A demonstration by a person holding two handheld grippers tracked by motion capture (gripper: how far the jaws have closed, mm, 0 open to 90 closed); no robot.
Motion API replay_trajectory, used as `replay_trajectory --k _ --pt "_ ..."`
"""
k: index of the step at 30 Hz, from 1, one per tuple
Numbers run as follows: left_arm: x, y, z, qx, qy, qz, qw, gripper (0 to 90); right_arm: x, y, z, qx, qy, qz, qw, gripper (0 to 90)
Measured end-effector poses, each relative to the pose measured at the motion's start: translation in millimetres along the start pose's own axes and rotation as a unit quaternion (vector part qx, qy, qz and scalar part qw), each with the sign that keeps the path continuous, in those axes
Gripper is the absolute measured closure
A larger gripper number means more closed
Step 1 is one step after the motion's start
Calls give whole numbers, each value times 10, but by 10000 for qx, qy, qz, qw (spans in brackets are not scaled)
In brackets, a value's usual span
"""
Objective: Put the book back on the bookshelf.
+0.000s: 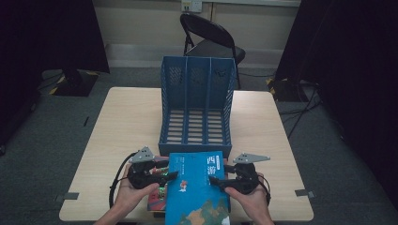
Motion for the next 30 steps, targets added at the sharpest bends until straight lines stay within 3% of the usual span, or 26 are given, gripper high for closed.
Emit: replay_trajectory --k 7,11,15,22,30 --pt "1 -7 0 23 -3 -12 10000 392 -11 30 -69 -148 34 -89 9998 177" --pt "6 -7 0 31 26 2 10000 392 6 12 -55 -79 230 72 9997 185" --pt "11 -6 -1 45 61 19 10000 392 -15 1 3 48 410 208 9989 321" --pt "15 -12 -1 51 66 43 10000 390 -26 -17 54 143 499 136 9986 412" --pt "14 -21 -1 85 41 68 9999 385 47 -41 114 -146 505 18 9986 454"
Point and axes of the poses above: each handheld gripper's, and its own axes: z roughly backward along the jaws, x roughly out of its underside, y roughly to its right, the point moved 4 cm from there along -z, roughly forward along the jaws, and after that the axes turned 4 degrees about x, right-handed, at the moved point
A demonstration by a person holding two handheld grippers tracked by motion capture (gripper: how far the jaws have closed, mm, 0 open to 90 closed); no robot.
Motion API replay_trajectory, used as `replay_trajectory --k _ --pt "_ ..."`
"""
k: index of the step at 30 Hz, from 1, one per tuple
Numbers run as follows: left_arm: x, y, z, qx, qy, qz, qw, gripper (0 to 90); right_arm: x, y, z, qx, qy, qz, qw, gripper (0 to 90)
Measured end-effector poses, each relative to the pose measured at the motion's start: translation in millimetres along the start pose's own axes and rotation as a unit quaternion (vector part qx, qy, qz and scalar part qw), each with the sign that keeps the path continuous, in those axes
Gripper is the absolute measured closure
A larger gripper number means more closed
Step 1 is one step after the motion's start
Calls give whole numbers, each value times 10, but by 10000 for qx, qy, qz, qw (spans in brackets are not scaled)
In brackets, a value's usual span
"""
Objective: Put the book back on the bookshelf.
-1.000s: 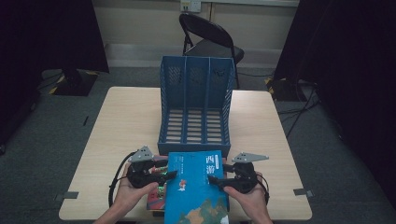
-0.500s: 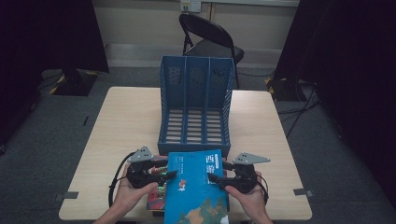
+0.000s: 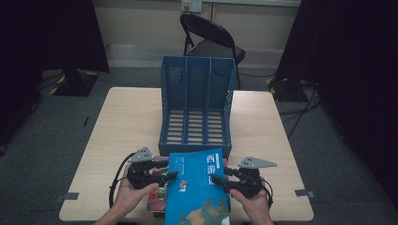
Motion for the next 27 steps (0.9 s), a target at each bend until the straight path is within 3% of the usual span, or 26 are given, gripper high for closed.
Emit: replay_trajectory --k 3,11,14,17,20,24,27 --pt "0 -2 0 -7 -2 -12 10000 385 -12 16 -19 -61 23 -17 10000 452" --pt "2 -7 -3 12 15 25 10000 375 -173 69 -293 -298 -29 -62 9995 388" --pt "3 -27 -26 71 19 215 9997 347 -239 88 -365 -458 -137 -196 9987 384" --pt "-1 -13 -22 8 -14 122 9999 345 -266 69 -389 -538 -229 -281 9979 381" --pt "-2 -6 -27 -2 38 78 10000 342 -237 33 -364 -663 -314 -279 9969 457" --pt "1 -11 -44 -26 74 35 10000 313 -201 -29 -331 -723 -396 -195 9964 465" --pt "1 -8 -60 -60 118 29 9999 291 -213 -28 -366 -808 -402 -269 9956 471"
Point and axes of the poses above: each handheld gripper's, and its own axes: z roughly backward along the jaws, x roughly out of its underside, y roughly to its right, the point moved 4 cm from there along -z, roughly forward along the jaws, and after that the axes turned 4 degrees about x, right-handed, at the moved point
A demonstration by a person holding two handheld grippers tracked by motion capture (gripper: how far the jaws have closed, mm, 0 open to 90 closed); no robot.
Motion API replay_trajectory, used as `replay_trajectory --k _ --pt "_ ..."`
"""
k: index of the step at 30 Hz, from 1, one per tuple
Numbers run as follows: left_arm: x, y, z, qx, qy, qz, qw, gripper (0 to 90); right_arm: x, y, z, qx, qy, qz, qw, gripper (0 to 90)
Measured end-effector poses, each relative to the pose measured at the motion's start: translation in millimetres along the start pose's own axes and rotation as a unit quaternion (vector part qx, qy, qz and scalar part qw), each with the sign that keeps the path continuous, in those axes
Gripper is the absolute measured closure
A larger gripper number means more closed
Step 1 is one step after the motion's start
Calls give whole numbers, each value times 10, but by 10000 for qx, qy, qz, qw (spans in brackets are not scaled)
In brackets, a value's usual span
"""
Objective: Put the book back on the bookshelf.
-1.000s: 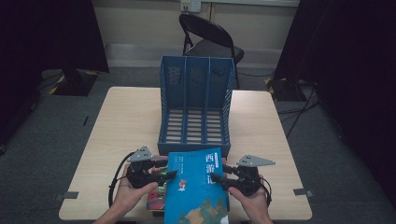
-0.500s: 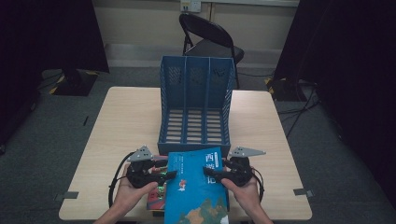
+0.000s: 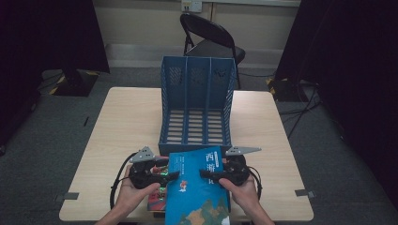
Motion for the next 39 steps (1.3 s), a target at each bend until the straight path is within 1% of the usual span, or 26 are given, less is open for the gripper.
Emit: replay_trajectory --k 3,6,7,8,10,11,12,13,14,16,17,18,19,20,21,23,24,27,32,36,39 --pt "1 -5 -5 6 7 10 10000 282 -34 4 -63 -92 19 -56 9999 453" --pt "10 -18 -6 53 34 63 10000 276 -50 12 -90 -112 28 -74 9999 464" --pt "14 -24 -8 62 44 85 9999 272 -49 18 -81 -122 -19 -71 9999 509" --pt "22 -35 -10 102 70 130 9998 270 -43 17 -74 -143 -45 -80 9999 528" --pt "19 -42 -2 208 -75 341 9992 268 -29 0 -62 -194 -101 -74 9997 532" --pt "17 -43 4 218 -135 354 9990 260 -22 -18 -55 -219 -146 -72 9996 533" --pt "17 -40 4 207 -137 353 9991 260 -16 -37 -47 -232 -206 -15 9995 533" --pt "17 -32 0 254 -144 363 9989 260 -13 -50 -40 -251 -246 30 9994 536" --pt "18 -20 -10 252 -189 371 9988 249 -12 -57 -38 -258 -268 23 9993 546" --pt "17 -10 -19 232 -210 363 9989 222 -17 -49 -36 -276 -262 3 9993 602" --pt "18 -7 -19 220 -222 353 9989 216 -26 -43 -25 -332 -220 -47 9992 652" --pt "21 -12 -17 231 -217 364 9988 214 -36 -45 -10 -393 -171 -112 9990 676" --pt "21 -12 -17 231 -217 364 9988 215 -45 -60 -2 -375 -158 -60 9992 686" --pt "26 -17 -17 265 -199 413 9986 214 -53 -77 4 -327 -149 8 9994 701" --pt "29 -23 -11 321 -199 461 9982 214 -59 -88 12 -317 -139 13 9994 710" --pt "31 -27 -9 343 -187 490 9980 217 -70 -109 30 -312 -80 54 9995 721" --pt "36 -32 6 427 -195 536 9975 219 -70 -115 38 -311 -42 73 9995 723" --pt "44 -24 12 470 -185 560 9972 212 -67 -121 56 -330 63 75 9994 732" --pt "46 -27 3 556 -185 612 9964 167 -80 -153 93 -340 194 112 9992 738" --pt "42 -31 6 607 -167 647 9959 161 -92 -178 120 -325 262 161 9990 742" --pt "38 -44 5 672 -178 687 9952 163 -102 -189 134 -329 317 137 9989 746"
Point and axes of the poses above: each handheld gripper's, and its own axes: z roughly backward along the jaws, x roughly out of its underside, y roughly to its right, the point moved 4 cm from there along -z, roughly forward along the jaws, and after that the axes turned 4 degrees about x, right-handed, at the moved point
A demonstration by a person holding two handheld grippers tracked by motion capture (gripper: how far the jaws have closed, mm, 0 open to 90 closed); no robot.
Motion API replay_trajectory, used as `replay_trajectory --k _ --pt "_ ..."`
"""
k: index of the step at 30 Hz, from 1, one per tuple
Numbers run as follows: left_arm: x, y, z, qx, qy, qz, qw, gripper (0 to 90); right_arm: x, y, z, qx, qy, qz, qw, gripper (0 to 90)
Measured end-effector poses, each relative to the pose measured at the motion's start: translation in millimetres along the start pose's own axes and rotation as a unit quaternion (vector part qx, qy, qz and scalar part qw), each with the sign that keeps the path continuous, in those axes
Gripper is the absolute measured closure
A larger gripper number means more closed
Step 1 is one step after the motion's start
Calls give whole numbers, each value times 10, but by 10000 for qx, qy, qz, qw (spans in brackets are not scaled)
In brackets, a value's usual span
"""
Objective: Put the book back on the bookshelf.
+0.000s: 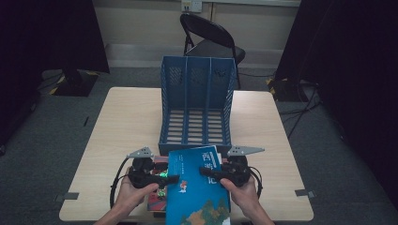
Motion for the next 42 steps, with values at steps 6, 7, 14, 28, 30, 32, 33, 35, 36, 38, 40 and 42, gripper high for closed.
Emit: replay_trajectory --k 6,7,14,28,30,32,33,35,36,38,40,42 --pt "-10 45 -62 541 -110 249 9982 201 -74 -70 72 -96 59 173 9998 763" --pt "-13 48 -68 541 -96 244 9982 202 -78 -68 79 -97 59 151 9998 766" --pt "-65 40 -101 542 -185 286 9979 212 -80 -32 78 54 -48 99 9999 771" --pt "-250 133 88 616 356 162 9973 362 -204 -163 138 235 257 143 9993 778" --pt "-283 146 107 575 423 127 9974 365 -246 -191 151 242 288 201 9991 778" --pt "-312 138 125 568 477 146 9971 369 -288 -211 155 271 293 221 9990 779" --pt "-325 131 132 584 509 141 9969 373 -309 -218 154 286 294 227 9989 779" --pt "-349 126 139 595 548 144 9966 381 -337 -224 157 292 322 236 9988 779" --pt "-367 127 142 585 557 144 9966 381 -345 -223 159 290 334 224 9988 779" --pt "-398 137 151 556 617 77 9965 379 -365 -215 162 263 390 198 9987 778" --pt "-430 145 163 542 592 26 9968 379 -387 -199 173 188 441 148 9987 778" --pt "-453 150 170 537 610 13 9967 380 -404 -200 177 191 463 163 9986 778"
Point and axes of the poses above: each handheld gripper's, and its own axes: z roughly backward along the jaws, x roughly out of its underside, y roughly to its right, the point moved 4 cm from there along -z, roughly forward along the jaws, and after that the axes turned 4 degrees about x, right-handed, at the moved point
